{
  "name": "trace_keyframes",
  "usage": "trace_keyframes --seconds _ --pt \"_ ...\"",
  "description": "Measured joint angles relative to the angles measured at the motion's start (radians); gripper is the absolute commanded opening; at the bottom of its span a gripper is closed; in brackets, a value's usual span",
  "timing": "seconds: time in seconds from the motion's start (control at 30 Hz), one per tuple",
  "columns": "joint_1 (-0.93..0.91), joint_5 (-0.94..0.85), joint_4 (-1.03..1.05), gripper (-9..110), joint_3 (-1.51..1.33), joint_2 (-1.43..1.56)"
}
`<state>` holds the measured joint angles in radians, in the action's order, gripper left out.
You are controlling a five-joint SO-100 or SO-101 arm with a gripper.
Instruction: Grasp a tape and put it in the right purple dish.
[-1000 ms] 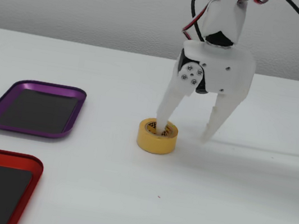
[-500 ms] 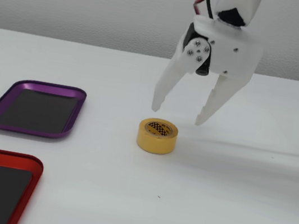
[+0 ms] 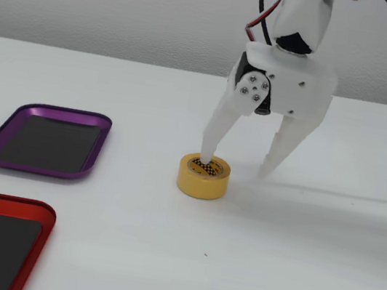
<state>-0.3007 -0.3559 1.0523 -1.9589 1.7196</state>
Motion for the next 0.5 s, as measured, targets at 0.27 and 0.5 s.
trace_keyframes --seconds 0.27,0.5 --pt "0.000 0.000 -0.097 20 -0.086 0.000" --pt "0.000 0.000 -0.112 14 -0.089 -0.003"
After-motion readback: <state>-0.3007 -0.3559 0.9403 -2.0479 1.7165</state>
